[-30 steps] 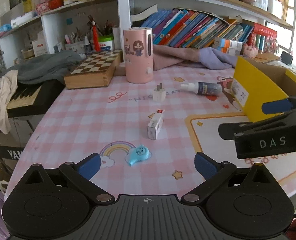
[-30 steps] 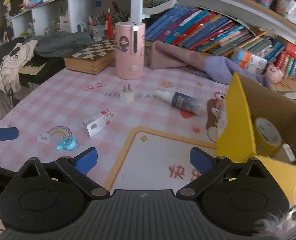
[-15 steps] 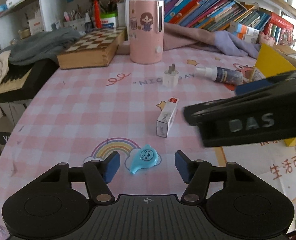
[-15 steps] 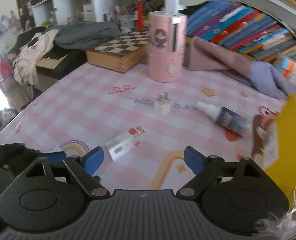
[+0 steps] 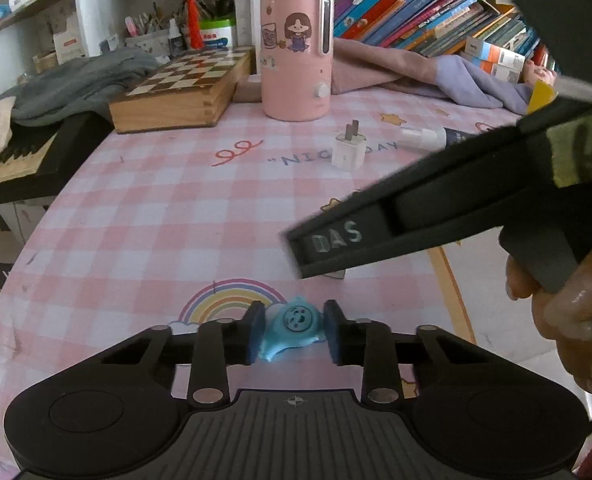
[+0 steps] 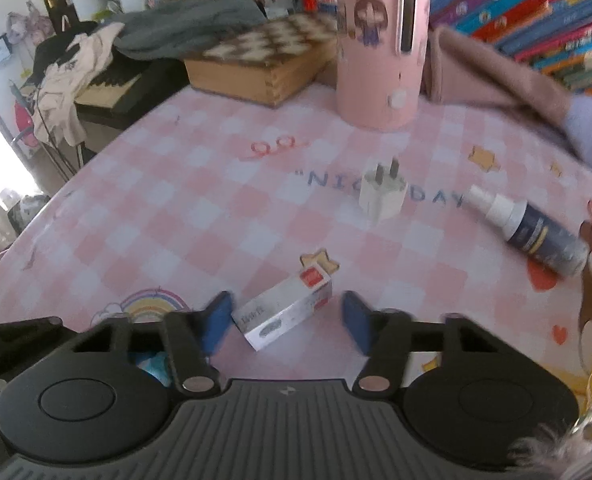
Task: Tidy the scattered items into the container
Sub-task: 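Grasp the blue whistle toy with the left gripper while the right gripper grasps the white medicine box, then lift the blue toy with the left gripper while the right gripper lifts the medicine box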
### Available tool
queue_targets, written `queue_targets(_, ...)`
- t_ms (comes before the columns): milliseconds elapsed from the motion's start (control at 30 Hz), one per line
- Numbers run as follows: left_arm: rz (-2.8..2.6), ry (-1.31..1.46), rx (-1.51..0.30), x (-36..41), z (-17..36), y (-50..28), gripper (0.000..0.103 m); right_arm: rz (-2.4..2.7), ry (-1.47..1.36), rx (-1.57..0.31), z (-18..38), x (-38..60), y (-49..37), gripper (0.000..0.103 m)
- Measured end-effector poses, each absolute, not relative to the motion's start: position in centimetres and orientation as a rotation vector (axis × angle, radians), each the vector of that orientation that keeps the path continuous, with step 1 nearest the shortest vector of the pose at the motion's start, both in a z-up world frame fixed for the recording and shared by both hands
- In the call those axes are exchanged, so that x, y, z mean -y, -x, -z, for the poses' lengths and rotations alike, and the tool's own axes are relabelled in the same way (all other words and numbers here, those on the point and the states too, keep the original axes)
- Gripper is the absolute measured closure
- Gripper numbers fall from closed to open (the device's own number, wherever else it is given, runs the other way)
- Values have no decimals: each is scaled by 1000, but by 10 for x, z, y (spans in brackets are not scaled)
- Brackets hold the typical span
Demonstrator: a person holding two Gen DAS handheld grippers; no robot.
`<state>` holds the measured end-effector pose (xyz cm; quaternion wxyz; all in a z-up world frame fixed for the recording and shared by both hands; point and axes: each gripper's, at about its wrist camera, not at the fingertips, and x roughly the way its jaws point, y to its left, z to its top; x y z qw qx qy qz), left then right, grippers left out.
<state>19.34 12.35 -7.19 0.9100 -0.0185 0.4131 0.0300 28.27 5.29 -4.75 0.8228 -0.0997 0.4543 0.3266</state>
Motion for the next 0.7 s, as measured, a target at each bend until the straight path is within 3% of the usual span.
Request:
queue_targets(67,-49,51,-855,-126,71,-193,75,-691,191,-985,49,-49,-286,75)
queue_targets(233,-13,87,-869,-127,68,-191,75,-681,174,-978,42,-36,-288,89)
queue_targets(600,3,43,-839,-121,57,-187,76,-673,287,-932,42,-34,-279,88)
queue_targets(700,-7,42,-837,-123,55,-183,76,-676,295,-927,46,-39,-284,80)
